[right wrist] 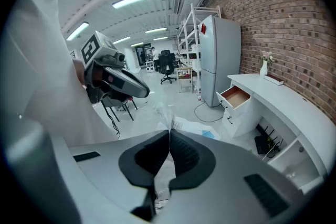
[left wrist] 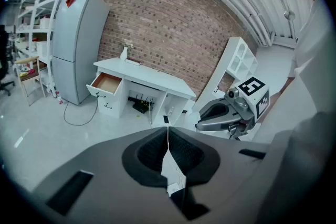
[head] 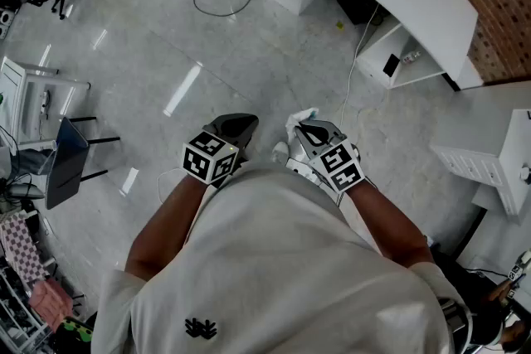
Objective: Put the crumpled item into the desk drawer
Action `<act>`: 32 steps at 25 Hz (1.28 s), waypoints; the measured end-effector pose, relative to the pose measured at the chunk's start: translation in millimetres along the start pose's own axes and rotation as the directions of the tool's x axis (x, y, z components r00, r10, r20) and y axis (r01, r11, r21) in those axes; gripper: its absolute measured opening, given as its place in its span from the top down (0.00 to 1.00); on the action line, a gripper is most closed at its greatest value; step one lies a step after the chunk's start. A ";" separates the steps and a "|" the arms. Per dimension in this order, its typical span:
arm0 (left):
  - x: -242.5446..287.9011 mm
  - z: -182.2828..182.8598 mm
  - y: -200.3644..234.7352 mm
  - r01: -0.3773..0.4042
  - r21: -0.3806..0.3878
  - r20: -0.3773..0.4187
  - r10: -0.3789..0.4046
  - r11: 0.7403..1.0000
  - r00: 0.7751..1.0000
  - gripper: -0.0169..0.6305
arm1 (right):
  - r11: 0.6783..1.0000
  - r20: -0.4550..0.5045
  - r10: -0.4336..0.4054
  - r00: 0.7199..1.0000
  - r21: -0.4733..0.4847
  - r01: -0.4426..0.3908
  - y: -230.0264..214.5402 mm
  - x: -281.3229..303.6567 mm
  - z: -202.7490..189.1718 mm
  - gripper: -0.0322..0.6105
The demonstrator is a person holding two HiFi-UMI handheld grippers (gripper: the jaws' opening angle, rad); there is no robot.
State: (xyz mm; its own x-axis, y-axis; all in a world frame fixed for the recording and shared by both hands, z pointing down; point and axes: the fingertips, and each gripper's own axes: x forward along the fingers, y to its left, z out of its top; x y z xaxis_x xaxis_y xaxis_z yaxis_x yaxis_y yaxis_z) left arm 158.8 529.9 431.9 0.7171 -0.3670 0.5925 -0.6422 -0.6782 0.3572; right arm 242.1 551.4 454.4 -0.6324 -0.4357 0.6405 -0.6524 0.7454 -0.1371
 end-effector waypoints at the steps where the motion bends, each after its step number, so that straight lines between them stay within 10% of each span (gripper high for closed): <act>1: -0.6 0.1 1.6 -0.001 0.000 -0.002 0.001 1.000 1.000 0.94 | 1.000 0.002 0.001 1.000 -0.003 -0.001 0.0 1.0 1.5 0.90; 16: 1.4 27.1 69.5 -0.047 -0.035 0.003 0.047 0.998 0.999 0.94 | 0.999 -0.023 0.030 0.999 0.021 -0.030 -42.6 50.3 30.1 0.90; 32: 6.7 147.3 320.4 0.118 0.040 -0.001 -0.118 0.992 0.993 0.94 | 0.987 -0.108 -0.151 0.983 0.031 0.155 -149.2 231.2 202.1 0.90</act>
State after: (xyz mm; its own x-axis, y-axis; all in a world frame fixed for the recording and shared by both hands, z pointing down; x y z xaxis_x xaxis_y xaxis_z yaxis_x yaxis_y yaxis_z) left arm -2.3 216.4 444.0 0.7880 -0.2837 0.5464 -0.5414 -0.7419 0.3955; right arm 108.7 237.4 470.2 -0.4779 -0.4859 0.7318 -0.7551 0.6529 -0.0597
